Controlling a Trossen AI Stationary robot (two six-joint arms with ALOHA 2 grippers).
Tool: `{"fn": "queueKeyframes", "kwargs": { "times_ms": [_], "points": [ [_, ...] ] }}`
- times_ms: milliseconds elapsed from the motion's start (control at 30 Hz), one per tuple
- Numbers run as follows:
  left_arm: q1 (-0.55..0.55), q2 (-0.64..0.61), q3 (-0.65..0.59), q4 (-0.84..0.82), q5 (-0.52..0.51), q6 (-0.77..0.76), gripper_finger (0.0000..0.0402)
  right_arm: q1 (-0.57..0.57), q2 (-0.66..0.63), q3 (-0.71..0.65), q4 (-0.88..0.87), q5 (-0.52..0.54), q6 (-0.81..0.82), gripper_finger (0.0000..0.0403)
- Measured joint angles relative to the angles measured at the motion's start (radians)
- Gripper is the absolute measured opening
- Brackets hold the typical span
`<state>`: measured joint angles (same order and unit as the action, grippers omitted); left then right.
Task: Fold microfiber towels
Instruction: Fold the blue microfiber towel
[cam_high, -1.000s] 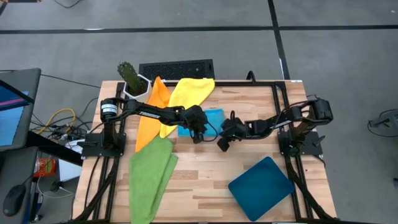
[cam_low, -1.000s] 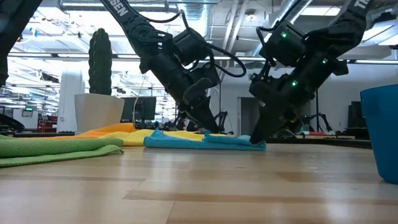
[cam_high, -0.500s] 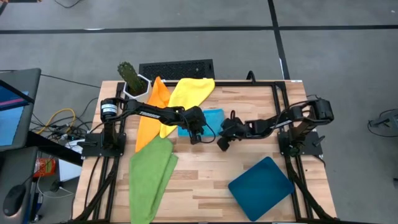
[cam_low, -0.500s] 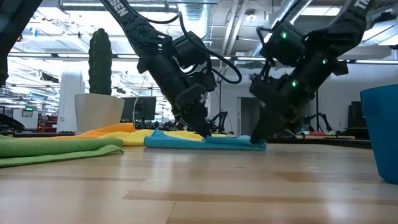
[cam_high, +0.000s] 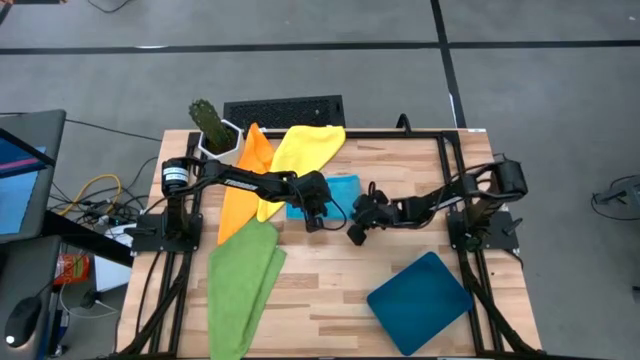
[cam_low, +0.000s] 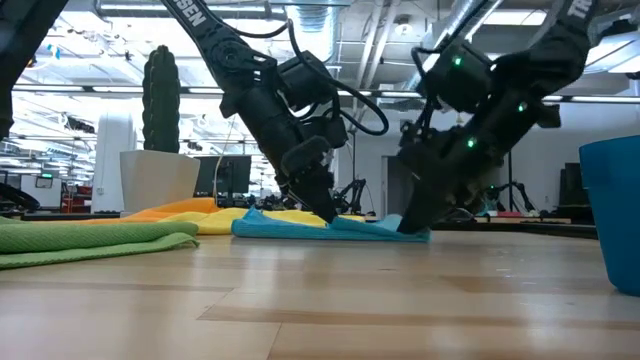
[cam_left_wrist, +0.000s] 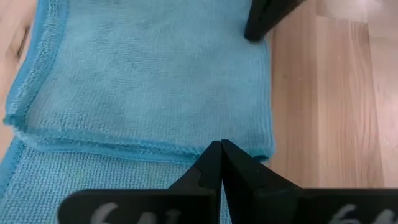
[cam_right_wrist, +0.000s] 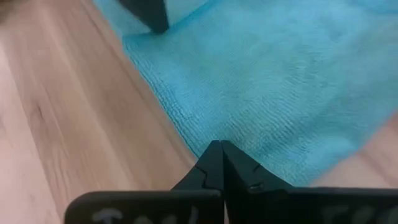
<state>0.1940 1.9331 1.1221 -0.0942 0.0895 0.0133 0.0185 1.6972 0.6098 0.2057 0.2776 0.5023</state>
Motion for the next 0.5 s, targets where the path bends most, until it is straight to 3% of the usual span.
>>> {"fn": "queueKeyframes", "kwargs": {
  "times_ms": [200,367,500],
  "points": [
    [0.000,0.000,0.000,-0.002,0.000,0.008,0.0000,-0.012,-0.017,-0.001,0.018,-0.041,0.005,0.0024],
    [0.000,0.000,0.000,-0.001,0.000,0.008,0.0000,-0.016,-0.123,-0.001,0.070,-0.001,-0.035,0.0019],
    [0.000,-0.012,0.000,0.020,0.000,-0.033,0.0000,-0.008,-0.128,0.002,0.151,0.009,-0.109,0.0016]
  ]
}}
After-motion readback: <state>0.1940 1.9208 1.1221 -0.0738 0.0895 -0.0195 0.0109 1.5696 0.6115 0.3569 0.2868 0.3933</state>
